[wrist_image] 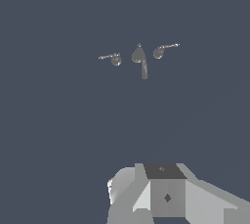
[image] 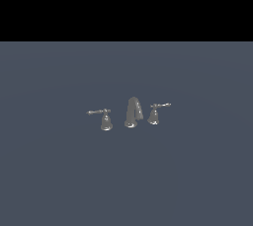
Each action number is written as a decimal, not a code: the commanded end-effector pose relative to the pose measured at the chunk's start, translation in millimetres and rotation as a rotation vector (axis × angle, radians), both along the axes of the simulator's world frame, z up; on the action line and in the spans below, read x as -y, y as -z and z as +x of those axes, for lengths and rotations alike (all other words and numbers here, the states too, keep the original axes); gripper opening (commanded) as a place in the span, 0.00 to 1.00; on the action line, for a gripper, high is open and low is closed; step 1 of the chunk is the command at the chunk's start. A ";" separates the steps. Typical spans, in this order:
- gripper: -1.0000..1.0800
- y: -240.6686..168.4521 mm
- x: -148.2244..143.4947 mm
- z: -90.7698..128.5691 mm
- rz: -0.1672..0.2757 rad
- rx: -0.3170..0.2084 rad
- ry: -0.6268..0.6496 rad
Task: Turn on the faucet by rotating a designated handle.
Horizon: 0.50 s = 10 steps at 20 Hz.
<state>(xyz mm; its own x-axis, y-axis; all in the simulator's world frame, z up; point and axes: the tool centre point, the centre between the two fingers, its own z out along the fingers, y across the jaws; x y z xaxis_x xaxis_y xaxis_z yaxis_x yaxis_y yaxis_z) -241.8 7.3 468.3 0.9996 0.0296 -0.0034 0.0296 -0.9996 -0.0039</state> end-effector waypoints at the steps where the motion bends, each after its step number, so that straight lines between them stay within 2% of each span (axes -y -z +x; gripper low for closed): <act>1: 0.00 8.0 -1.7 6.1 0.000 -0.001 0.027; 10: 0.00 56.5 -8.6 45.8 0.001 -0.001 0.197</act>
<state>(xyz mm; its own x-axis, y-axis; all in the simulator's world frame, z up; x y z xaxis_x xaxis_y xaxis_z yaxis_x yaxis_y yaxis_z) -203.8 15.0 421.6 0.9910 -0.1335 -0.0039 -0.1335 -0.9910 -0.0042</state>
